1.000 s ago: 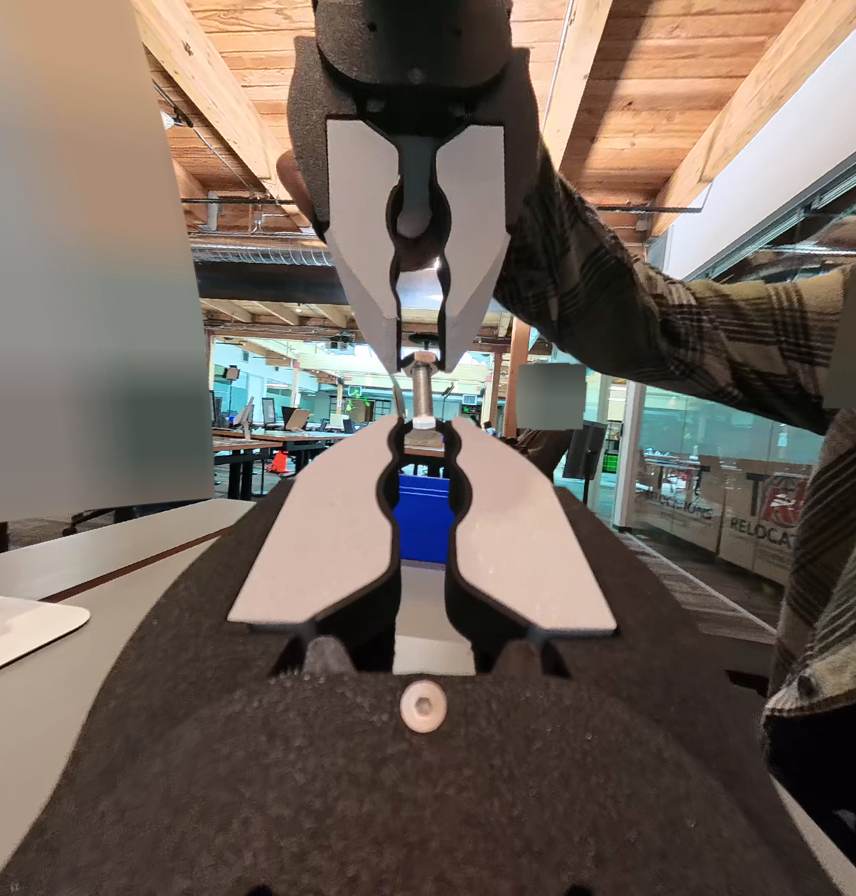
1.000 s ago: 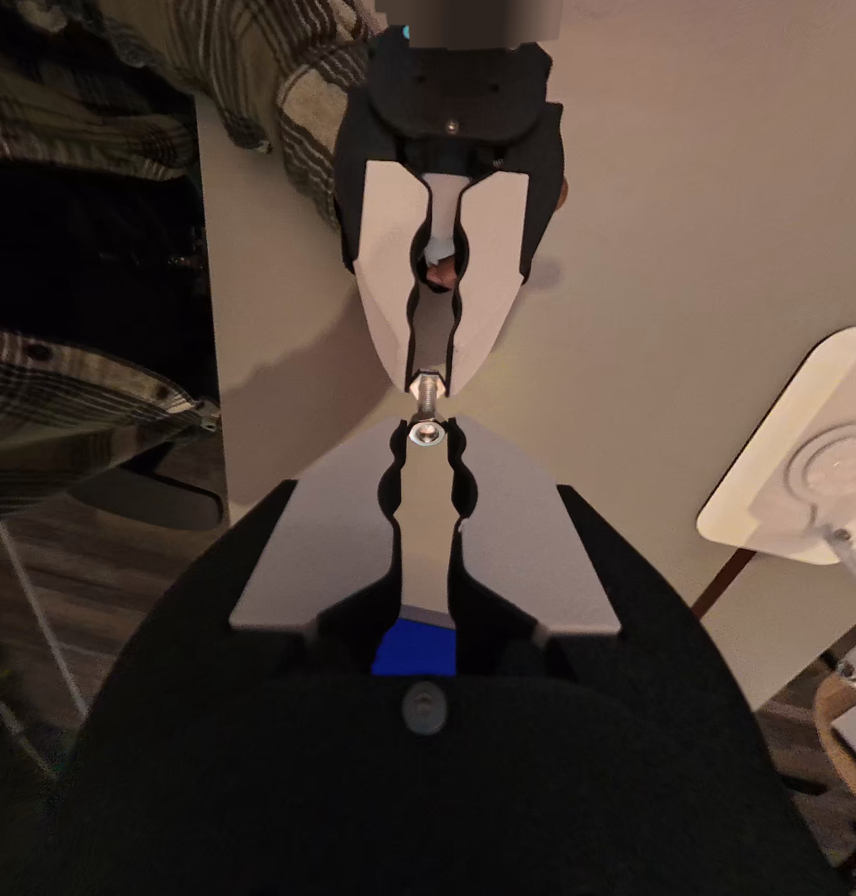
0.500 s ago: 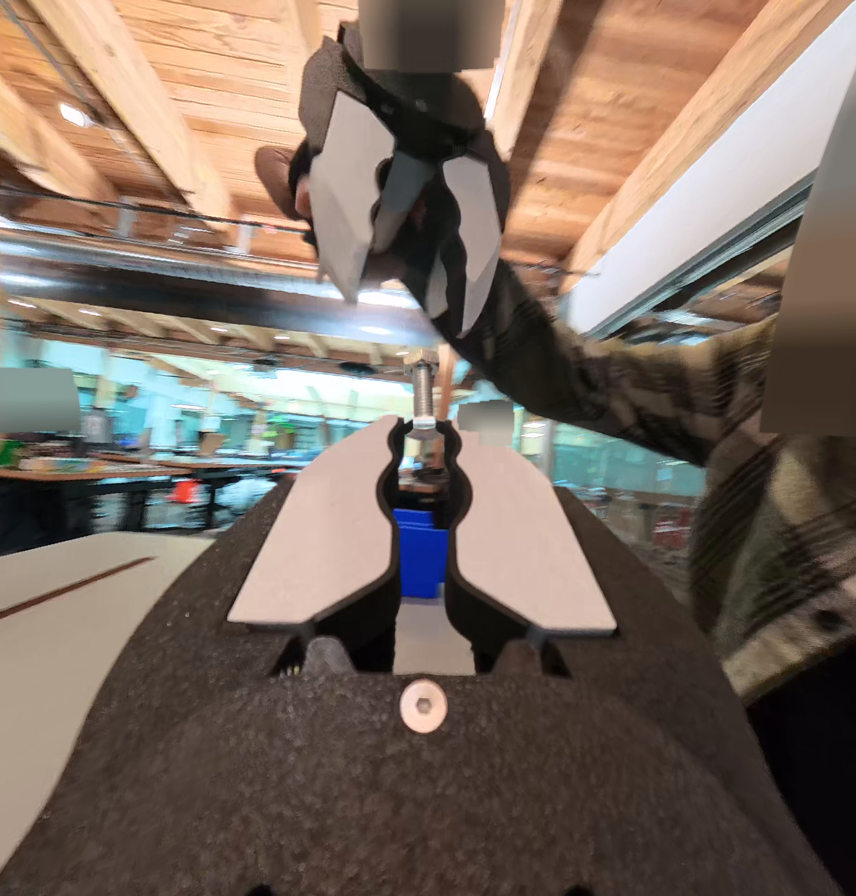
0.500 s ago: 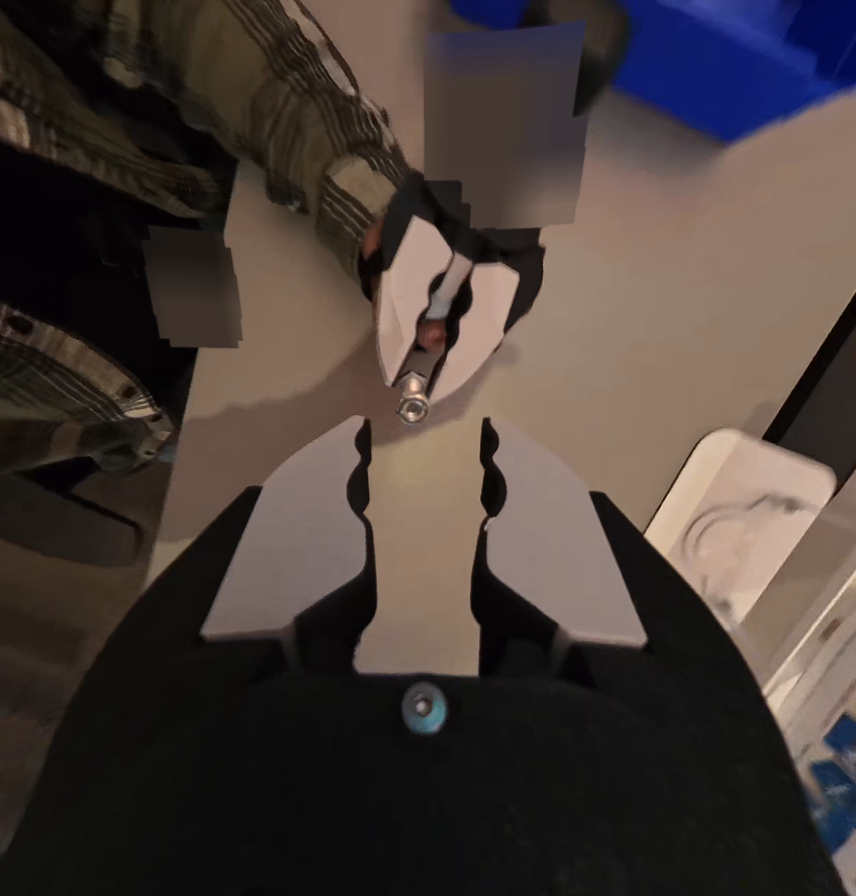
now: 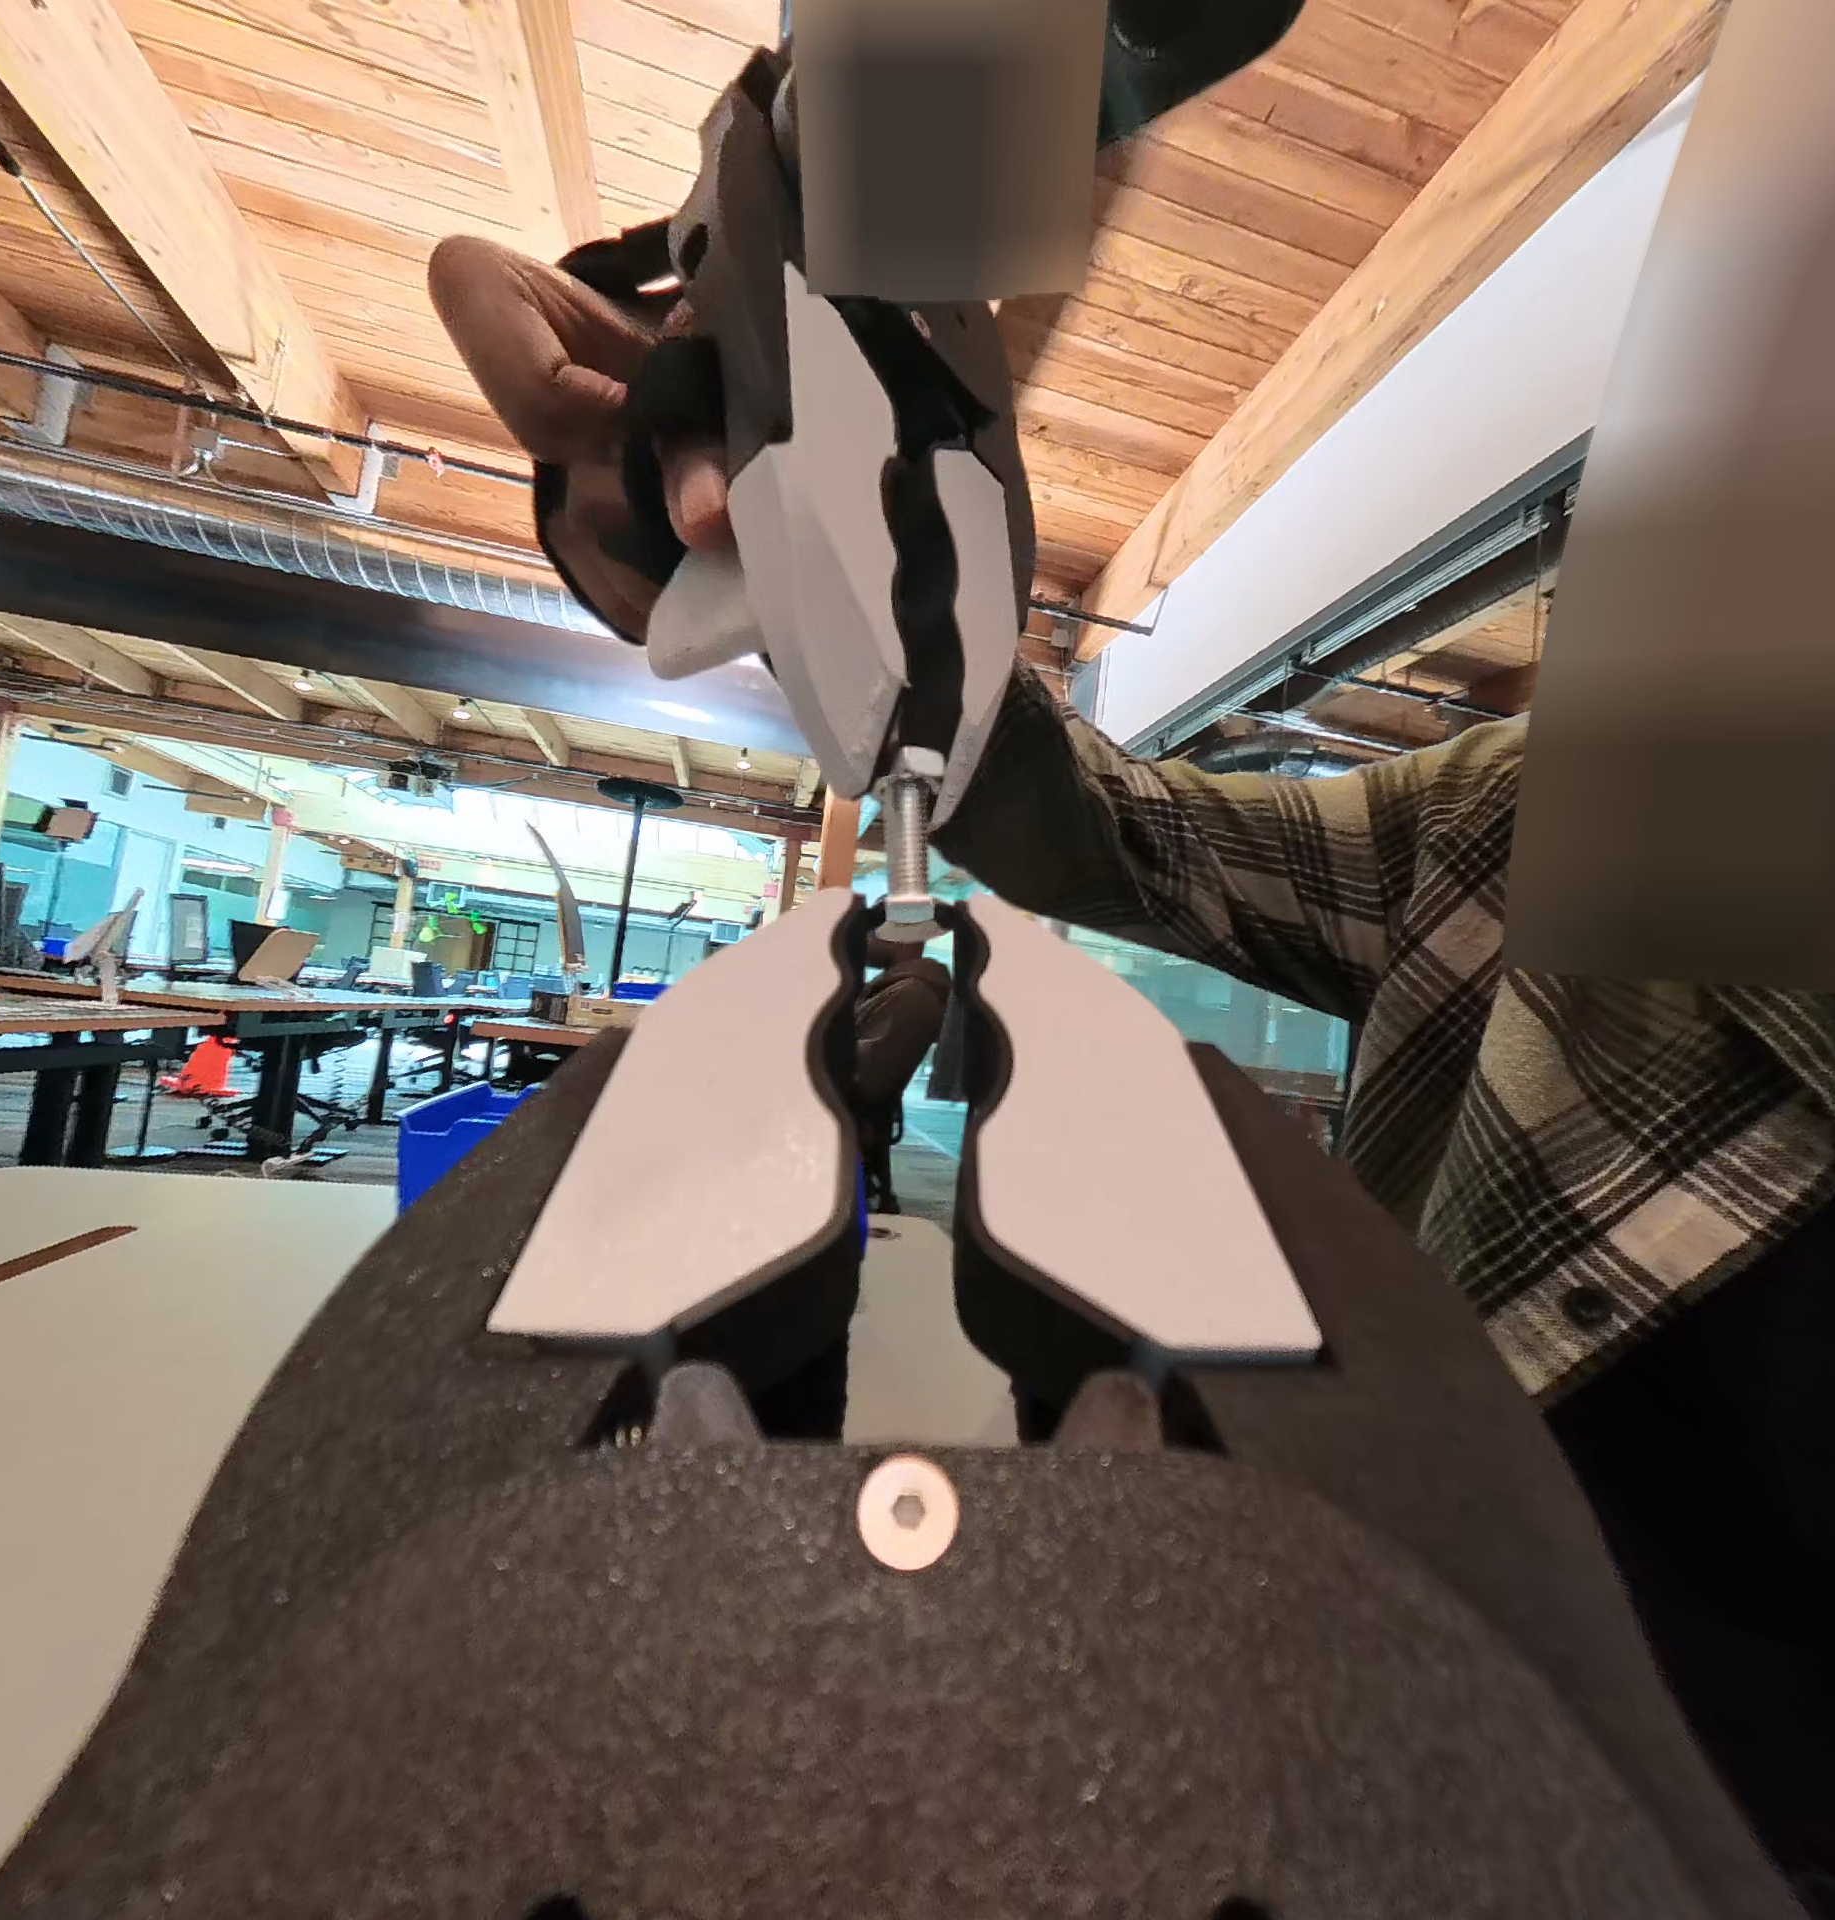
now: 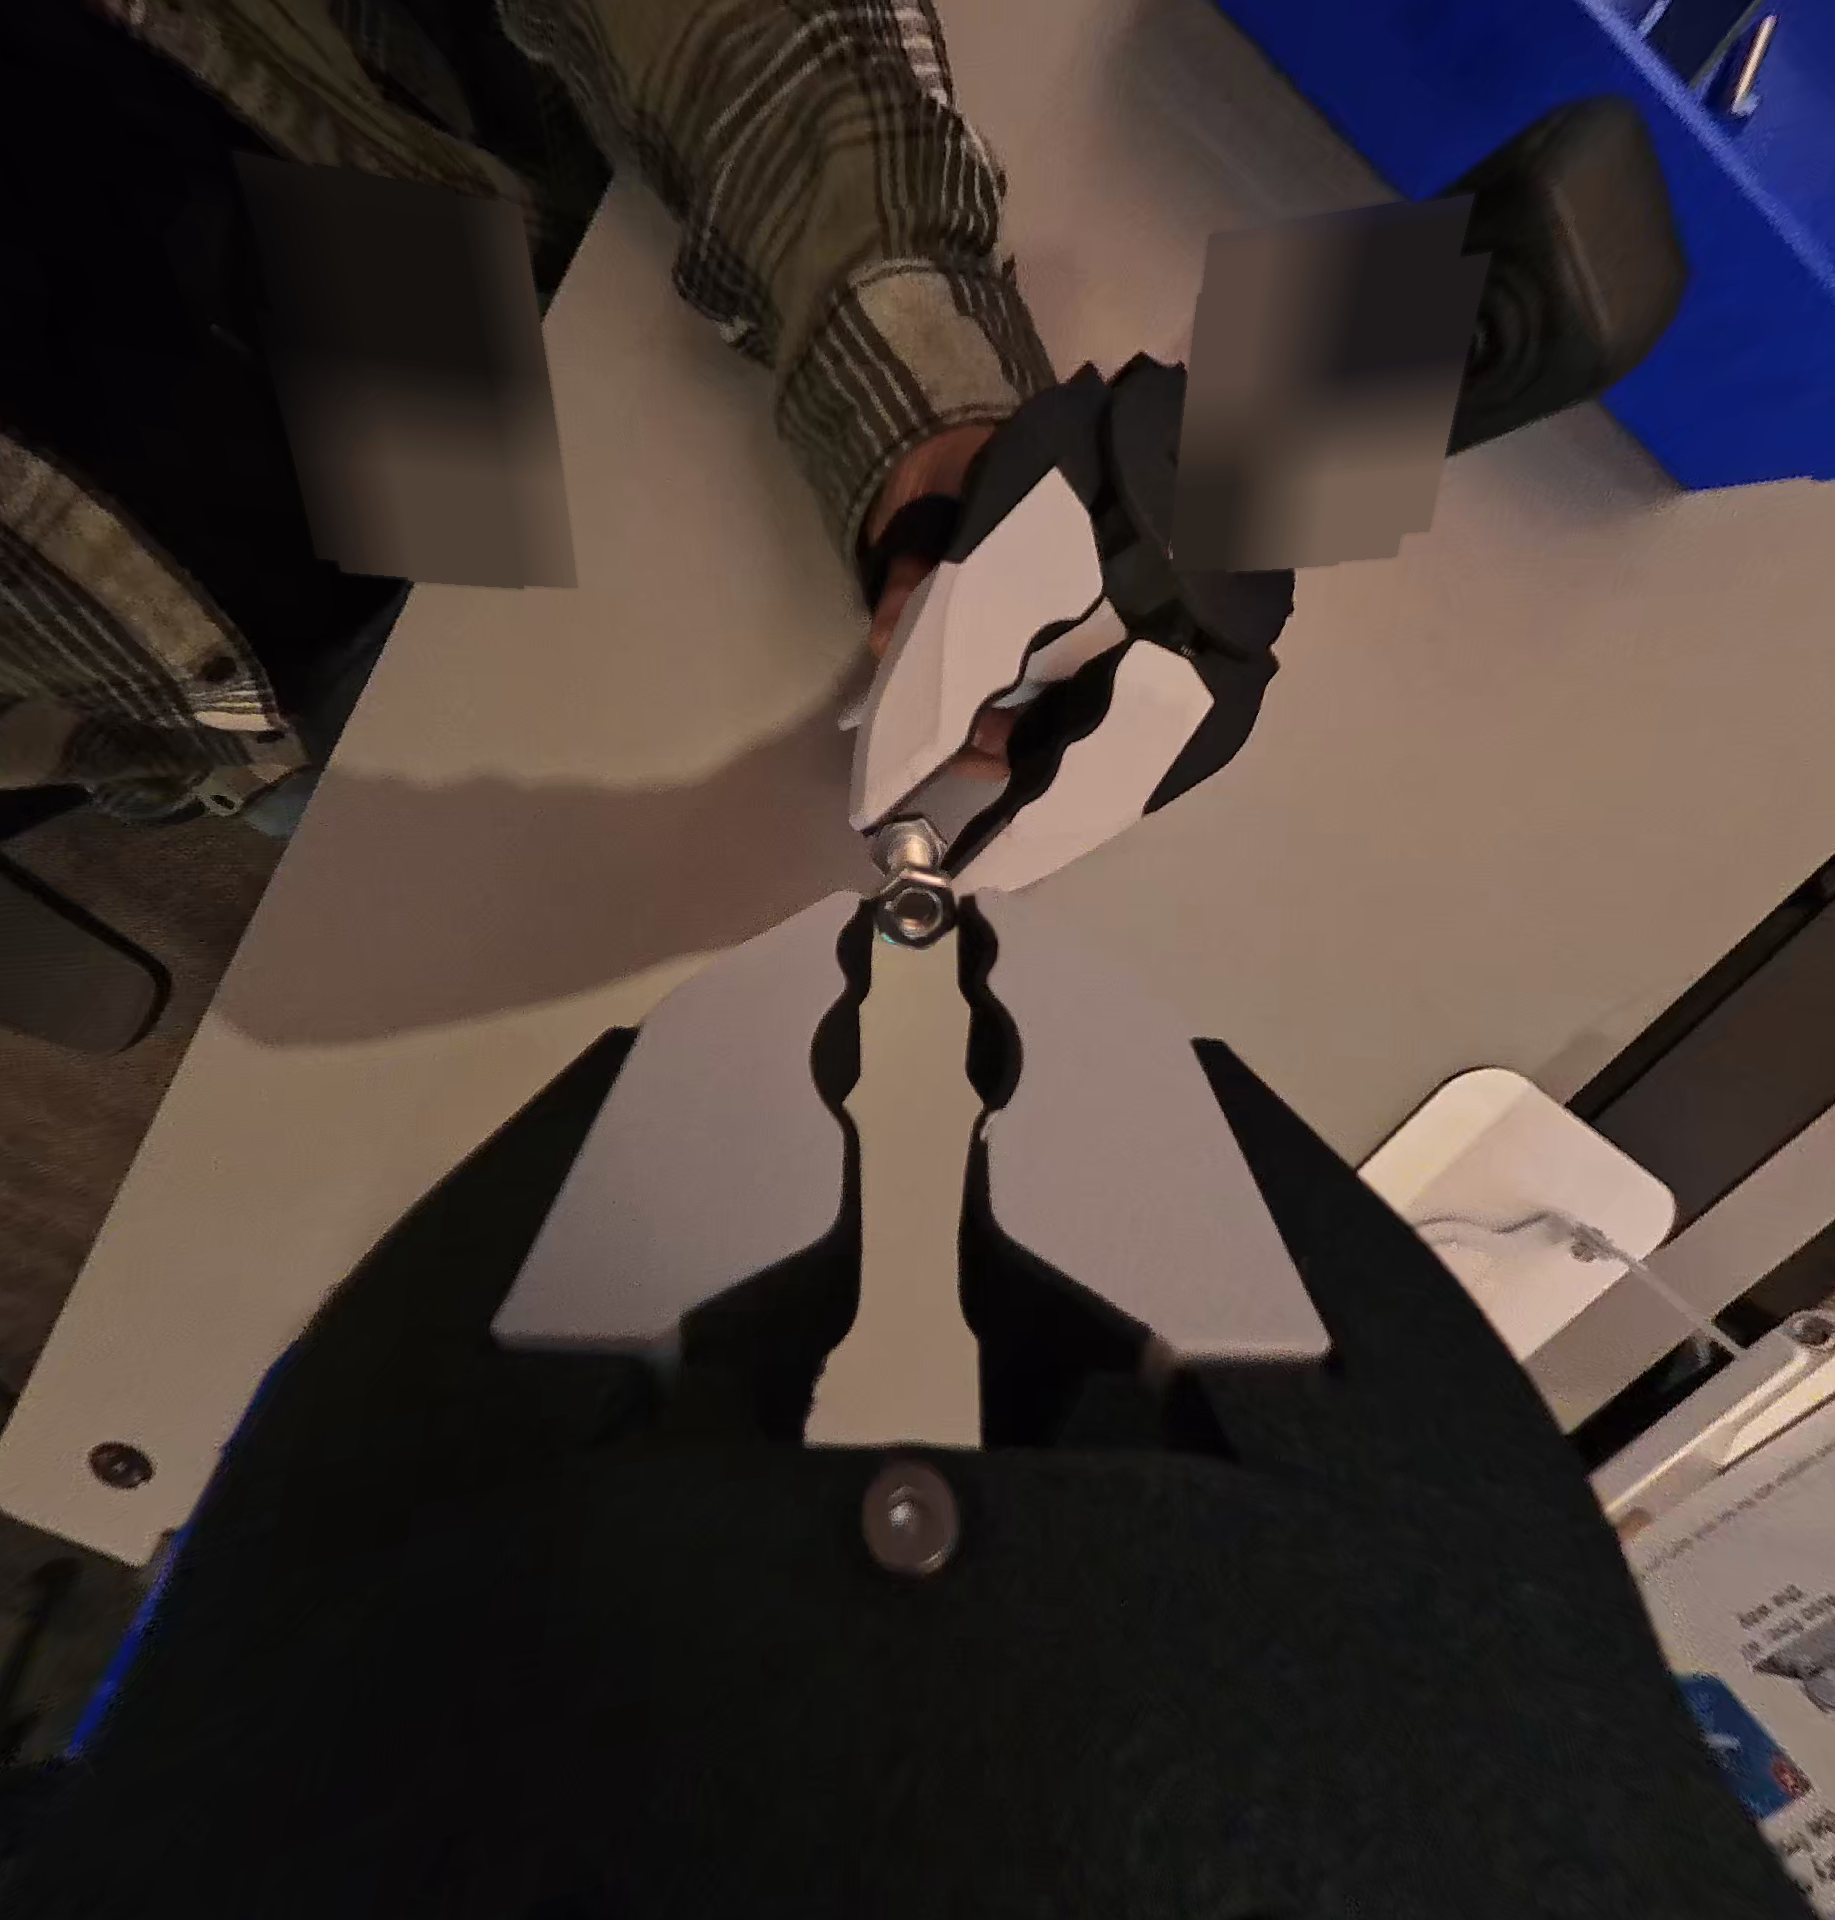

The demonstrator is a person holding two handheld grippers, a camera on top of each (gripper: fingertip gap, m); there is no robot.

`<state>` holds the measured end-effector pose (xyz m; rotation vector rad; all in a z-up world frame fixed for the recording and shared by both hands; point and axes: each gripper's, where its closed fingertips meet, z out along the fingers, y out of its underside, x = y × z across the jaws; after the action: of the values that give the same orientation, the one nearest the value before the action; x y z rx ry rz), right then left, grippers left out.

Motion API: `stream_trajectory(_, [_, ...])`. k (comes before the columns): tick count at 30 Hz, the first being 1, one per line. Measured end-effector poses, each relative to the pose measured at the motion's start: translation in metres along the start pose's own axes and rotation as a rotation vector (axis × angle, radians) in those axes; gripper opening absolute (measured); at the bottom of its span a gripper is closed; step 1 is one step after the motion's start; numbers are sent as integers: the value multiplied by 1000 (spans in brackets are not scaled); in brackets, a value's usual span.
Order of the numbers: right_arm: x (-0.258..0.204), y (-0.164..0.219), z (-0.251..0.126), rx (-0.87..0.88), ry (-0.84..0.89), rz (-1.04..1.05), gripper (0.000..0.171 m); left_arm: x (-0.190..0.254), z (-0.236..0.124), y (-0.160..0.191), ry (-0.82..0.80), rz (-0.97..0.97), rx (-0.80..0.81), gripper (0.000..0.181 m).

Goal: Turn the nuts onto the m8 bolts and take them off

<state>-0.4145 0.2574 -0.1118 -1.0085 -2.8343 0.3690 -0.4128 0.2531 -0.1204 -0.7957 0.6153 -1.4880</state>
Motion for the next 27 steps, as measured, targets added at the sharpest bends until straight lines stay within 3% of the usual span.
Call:
stream_trajectory(11, [10, 16, 1, -133, -44, 431, 15, -19, -6, -2, -276, 252, -88, 14])
stream_trajectory(16, [11, 16, 1, -122, -63, 579, 19, -19, -4, -2, -304, 286, -102, 15])
stream_trajectory(23, [13, 17, -8, -101, -8, 511, 59, -14, -3, -3, -224, 211, -60, 15])
stream_trajectory(27, [13, 2, -20, 21, 72, 220, 57, -9, -2, -5, -147, 143, -41, 15])
